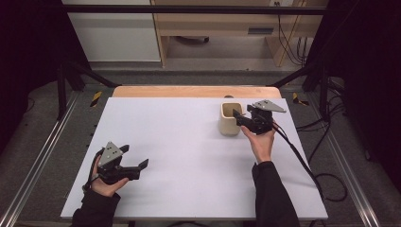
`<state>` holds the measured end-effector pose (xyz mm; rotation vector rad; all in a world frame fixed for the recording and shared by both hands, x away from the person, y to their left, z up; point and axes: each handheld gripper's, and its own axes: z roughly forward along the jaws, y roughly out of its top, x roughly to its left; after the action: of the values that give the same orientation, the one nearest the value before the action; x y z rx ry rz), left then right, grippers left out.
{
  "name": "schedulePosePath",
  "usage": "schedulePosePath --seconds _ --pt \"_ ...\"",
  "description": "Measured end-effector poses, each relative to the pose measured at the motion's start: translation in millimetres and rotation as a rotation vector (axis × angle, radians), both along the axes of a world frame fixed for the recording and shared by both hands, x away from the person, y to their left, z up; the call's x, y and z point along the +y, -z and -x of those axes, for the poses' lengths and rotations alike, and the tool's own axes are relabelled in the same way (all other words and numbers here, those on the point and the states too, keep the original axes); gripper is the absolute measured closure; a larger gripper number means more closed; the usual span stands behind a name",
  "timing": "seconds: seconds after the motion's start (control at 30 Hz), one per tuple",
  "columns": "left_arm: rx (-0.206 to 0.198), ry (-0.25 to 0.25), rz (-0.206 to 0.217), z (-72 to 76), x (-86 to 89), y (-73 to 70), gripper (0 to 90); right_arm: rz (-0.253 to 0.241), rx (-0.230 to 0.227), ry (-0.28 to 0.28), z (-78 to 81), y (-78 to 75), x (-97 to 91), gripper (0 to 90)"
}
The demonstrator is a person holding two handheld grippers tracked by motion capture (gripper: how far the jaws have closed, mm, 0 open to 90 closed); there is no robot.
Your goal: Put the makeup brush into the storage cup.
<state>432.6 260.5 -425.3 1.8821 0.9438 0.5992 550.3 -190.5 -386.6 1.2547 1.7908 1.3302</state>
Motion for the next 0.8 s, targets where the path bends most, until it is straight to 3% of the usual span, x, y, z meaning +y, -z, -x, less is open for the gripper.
schedulePosePath --seconds 0.3,0.57,0.8 --pt "0.0 -0.002 0.008 0.5 0.2 -0.6 9.2 -0.037 -0.008 -0.06 12.7 -11.7 -6.9 20.4" --pt "-0.002 0.0 0.011 0.7 0.6 -1.0 9.1 -0.031 -0.044 -0.098 32.7 -21.3 -11.5 16.2" --pt "-0.002 -0.001 0.014 0.9 0.9 -0.6 8.9 -0.034 -0.039 -0.159 52.4 -23.7 -15.6 13.5"
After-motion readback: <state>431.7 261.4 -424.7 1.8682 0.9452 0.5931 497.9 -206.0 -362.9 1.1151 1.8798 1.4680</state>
